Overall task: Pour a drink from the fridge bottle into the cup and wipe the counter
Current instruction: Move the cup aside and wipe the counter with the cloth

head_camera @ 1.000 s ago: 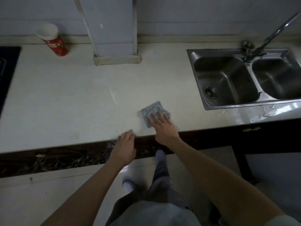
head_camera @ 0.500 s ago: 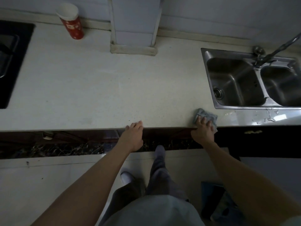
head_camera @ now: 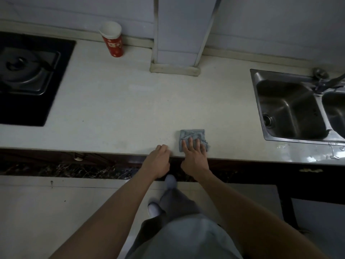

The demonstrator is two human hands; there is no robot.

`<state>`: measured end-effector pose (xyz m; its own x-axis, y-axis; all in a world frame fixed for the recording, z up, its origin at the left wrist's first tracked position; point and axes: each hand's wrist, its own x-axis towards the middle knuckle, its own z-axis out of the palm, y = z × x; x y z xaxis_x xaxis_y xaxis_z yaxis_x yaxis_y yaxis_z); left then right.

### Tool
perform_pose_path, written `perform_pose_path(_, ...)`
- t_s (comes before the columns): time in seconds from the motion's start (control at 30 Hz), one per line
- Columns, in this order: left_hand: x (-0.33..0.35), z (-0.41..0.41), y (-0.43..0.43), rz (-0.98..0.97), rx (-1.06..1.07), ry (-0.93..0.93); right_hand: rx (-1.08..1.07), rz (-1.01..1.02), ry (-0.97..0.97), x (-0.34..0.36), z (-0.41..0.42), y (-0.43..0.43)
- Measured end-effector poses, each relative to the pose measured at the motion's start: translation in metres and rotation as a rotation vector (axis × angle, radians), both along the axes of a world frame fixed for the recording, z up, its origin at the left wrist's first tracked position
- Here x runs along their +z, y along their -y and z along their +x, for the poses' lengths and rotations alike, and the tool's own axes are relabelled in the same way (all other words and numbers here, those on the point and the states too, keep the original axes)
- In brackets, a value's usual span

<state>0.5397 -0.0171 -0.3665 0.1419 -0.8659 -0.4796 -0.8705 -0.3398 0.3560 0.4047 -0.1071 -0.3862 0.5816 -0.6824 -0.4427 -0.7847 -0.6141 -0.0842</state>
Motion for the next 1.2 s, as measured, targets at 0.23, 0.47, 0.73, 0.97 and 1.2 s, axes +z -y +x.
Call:
perform_pose_path(0.23, 0.005, 0.014, 0.034, -0.013, -0.034, 0.019, 0.044, 0.044, -0.065, 0.003, 0.047, 0.081)
perform_pose_path(0.47, 0.001, 0.057, 0.068, 0.068, -0.071, 0.094, 0.045, 0.051, -0.112, 0.008, 0.101, 0.197)
perform_pose_path(0.73, 0.005, 0.096, 0.106, 0.07, -0.053, 0.136, 0.053, 0.042, -0.117, 0.006, 0.149, 0.26)
perform_pose_path(0.97, -0.004, 0.096, 0.107, 0.199, -0.024, 0.031, -0.084, -0.026, -0.133, 0.001, 0.179, 0.235)
perform_pose_path(1.2, 0.002, 0.095, 0.109, 0.195, 0.003, 0.016, 0.094, 0.07, -0.061, 0.006, 0.248, 0.196)
